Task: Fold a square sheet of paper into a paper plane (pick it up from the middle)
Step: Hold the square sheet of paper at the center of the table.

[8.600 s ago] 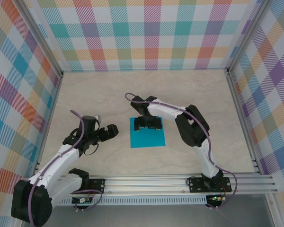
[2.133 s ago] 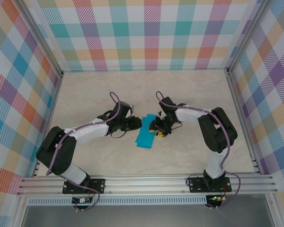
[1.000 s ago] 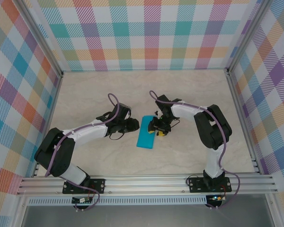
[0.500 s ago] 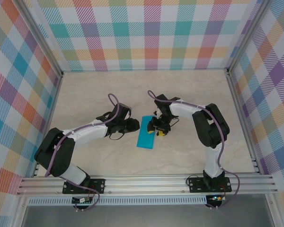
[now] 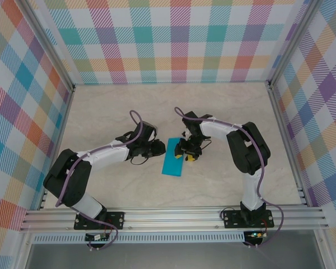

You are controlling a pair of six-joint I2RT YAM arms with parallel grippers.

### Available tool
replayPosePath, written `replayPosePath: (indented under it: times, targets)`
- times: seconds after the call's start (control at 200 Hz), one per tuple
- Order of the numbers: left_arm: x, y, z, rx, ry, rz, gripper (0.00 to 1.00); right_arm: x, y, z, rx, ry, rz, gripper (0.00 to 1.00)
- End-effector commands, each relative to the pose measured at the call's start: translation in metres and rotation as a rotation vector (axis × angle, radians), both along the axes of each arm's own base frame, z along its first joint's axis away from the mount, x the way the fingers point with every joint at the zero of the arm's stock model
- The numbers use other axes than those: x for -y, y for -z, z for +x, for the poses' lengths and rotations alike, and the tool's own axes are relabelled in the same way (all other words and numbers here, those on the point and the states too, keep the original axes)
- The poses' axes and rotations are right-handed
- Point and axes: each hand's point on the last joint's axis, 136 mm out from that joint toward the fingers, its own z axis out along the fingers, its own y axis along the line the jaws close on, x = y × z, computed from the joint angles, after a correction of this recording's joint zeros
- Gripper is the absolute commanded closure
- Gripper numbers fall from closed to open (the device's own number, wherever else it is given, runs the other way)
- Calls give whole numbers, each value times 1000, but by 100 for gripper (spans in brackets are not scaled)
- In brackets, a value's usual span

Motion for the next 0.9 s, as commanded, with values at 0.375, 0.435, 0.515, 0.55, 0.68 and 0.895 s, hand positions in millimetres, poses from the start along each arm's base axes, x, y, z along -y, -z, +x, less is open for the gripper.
replayPosePath:
  times: [0.375, 0.435, 0.515, 0.55, 0.68, 0.895]
  targets:
    - [32, 19, 11, -77, 37, -64, 100, 26, 45, -19, -76, -1, -163, 47]
    - [33, 21, 12, -76, 35, -69, 100, 26, 46, -20, -80, 0, -163, 47]
    - [37, 24, 14, -82, 38, -80, 100, 27, 48, -21, -81, -1, -166, 47]
    - [39, 26, 14, -84, 42, -87, 100, 27, 48, -21, -83, 1, -166, 47]
    - [43, 29, 15, -91, 53, -100, 100, 27, 50, -22, -88, 1, -168, 47]
    - [41, 43, 13, -115, 52, -71, 100, 27, 50, -23, -92, 7, -166, 47]
